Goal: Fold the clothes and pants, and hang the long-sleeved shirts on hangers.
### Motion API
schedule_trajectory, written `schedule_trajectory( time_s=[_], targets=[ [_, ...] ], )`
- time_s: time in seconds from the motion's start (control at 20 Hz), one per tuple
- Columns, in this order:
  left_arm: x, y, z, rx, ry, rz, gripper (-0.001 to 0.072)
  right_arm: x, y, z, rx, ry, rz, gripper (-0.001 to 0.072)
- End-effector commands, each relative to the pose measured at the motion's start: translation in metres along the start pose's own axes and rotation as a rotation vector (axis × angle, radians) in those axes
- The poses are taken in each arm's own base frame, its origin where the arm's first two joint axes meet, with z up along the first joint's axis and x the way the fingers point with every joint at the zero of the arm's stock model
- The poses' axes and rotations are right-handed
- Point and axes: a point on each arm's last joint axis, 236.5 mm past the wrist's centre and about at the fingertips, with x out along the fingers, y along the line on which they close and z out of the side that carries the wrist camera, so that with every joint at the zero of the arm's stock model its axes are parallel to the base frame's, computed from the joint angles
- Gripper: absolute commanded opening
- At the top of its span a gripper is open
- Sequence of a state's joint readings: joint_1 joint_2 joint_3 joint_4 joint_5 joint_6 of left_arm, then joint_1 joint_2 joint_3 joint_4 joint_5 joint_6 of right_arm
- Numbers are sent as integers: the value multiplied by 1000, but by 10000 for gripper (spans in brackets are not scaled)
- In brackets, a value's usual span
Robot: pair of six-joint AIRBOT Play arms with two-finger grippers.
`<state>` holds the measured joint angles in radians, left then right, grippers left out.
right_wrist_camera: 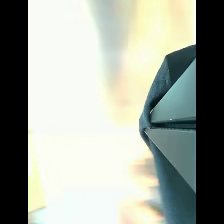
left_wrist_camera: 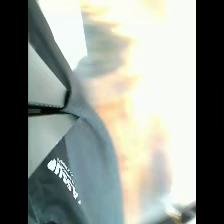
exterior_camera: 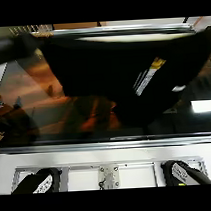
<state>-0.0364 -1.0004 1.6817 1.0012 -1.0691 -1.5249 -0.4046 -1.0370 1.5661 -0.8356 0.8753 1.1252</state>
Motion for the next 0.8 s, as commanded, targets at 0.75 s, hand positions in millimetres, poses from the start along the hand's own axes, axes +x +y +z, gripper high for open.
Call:
schedule_trajectory(
  time_s=[0.75],
  targets=[
    [-122, -13, 54, 80, -231, 214, 5, -158, 113, 93, -64, -311, 91, 11]
  ],
)
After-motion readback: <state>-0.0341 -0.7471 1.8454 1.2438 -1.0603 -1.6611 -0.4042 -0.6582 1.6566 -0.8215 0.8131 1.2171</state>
